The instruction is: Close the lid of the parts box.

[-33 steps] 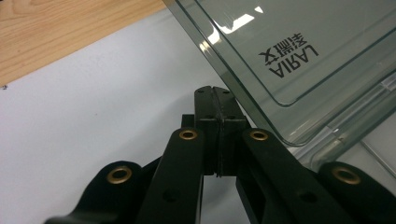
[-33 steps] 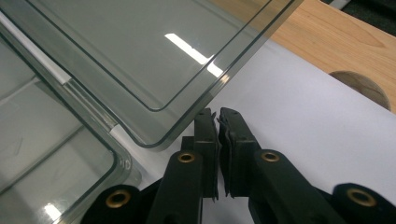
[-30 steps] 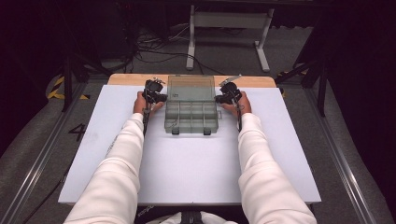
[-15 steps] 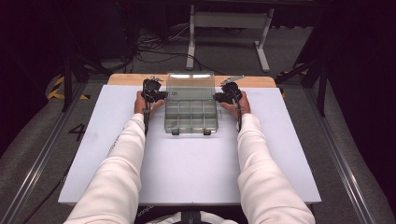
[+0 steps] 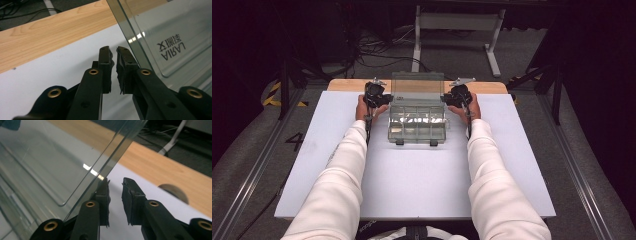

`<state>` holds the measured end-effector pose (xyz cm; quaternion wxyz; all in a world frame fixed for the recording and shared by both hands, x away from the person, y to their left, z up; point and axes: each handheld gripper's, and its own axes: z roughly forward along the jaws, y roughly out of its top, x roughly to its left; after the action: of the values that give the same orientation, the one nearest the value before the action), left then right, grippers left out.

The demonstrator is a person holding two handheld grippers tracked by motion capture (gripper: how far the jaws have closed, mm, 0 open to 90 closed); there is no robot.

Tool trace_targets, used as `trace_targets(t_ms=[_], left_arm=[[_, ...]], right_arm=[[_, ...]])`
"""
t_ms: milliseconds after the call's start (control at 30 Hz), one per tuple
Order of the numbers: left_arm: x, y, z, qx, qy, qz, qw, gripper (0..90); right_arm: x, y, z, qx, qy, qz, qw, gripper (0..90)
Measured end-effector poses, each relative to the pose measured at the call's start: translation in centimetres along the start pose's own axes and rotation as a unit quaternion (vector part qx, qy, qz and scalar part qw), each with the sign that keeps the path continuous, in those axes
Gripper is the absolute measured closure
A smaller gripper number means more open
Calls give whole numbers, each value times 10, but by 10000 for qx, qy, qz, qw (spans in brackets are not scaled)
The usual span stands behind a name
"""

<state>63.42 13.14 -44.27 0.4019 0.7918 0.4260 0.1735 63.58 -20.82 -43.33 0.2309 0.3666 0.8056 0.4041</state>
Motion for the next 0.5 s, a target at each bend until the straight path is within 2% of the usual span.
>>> trace_targets(t_ms=[100, 133, 333, 367, 500], left_arm=[[0, 2, 1, -31, 69, 37, 10000, 834], [1, 3, 1, -45, 60, -21, 10000, 834], [3, 8, -2, -138, 138, -18, 9998, 822], [3, 9, -4, -139, 151, 32, 9998, 821], [4, 11, -10, -298, 138, 19, 9995, 813]], right_arm=[[1, 5, -1, -147, -110, 0, 9998, 780], [1, 6, -1, -147, -98, 16, 9998, 779], [1, 9, -2, -214, -154, -18, 9997, 780], [0, 9, -3, -248, -167, 9, 9996, 780], [0, 12, -6, -264, -175, -64, 9995, 781]])
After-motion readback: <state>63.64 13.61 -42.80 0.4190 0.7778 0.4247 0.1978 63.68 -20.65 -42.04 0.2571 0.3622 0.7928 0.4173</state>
